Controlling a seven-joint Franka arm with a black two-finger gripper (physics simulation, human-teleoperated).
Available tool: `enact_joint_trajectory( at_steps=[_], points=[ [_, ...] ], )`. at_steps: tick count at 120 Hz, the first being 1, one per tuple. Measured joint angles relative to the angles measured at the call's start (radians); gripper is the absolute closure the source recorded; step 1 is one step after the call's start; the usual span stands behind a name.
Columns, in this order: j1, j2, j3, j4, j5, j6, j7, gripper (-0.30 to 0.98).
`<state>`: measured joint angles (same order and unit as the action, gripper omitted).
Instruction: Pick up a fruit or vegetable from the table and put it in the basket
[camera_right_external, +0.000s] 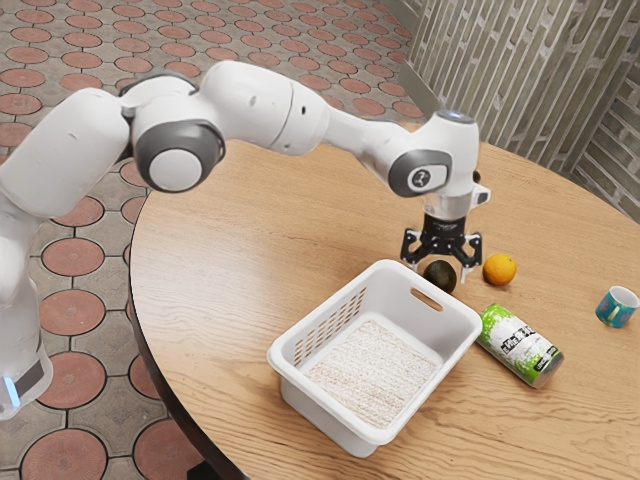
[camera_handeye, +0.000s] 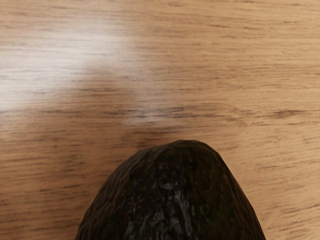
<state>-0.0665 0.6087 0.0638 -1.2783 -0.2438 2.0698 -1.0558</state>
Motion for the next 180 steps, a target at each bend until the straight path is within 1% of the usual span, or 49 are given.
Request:
enact_joint_trajectory(
  at_steps=[23,40,44,64,78,85,91,100,107,115,123,132,147,151,161,175,180],
  points=[
    [0.003,0.006,-0.002,0.000,0.000,0.018,-0.014,0.00],
    [0.004,0.007,-0.002,-0.001,-0.001,0.024,-0.025,0.23],
    [0.003,0.007,-0.002,-0.001,-0.001,0.025,-0.029,0.26],
    [0.001,0.000,-0.006,-0.001,0.000,0.026,-0.049,0.35],
    [-0.007,-0.030,-0.007,-0.006,0.002,0.024,-0.074,0.40],
    [-0.010,-0.074,-0.006,-0.027,0.004,0.022,-0.087,0.38],
    [-0.014,-0.179,0.000,-0.106,0.005,0.020,-0.097,0.36],
    [-0.075,-0.388,0.021,-0.277,0.013,0.018,-0.120,0.36],
    [-0.175,-0.587,0.019,-0.441,0.068,0.017,-0.164,0.34],
    [-0.232,-0.807,-0.074,-0.632,0.138,0.008,-0.233,0.34],
    [-0.237,-0.923,-0.183,-0.726,0.187,-0.008,-0.309,0.34],
    [-0.222,-0.947,-0.238,-0.755,0.222,-0.020,-0.387,0.34],
    [-0.211,-0.861,-0.259,-0.726,0.257,-0.023,-0.494,0.35],
    [-0.211,-0.850,-0.260,-0.719,0.262,-0.021,-0.518,0.27],
    [-0.213,-0.847,-0.262,-0.713,0.278,-0.014,-0.571,0.15],
    [-0.210,-0.846,-0.261,-0.715,0.293,-0.009,-0.634,0.07],
    [-0.185,-0.844,-0.250,-0.718,0.293,-0.009,-0.653,0.05]
  ],
)
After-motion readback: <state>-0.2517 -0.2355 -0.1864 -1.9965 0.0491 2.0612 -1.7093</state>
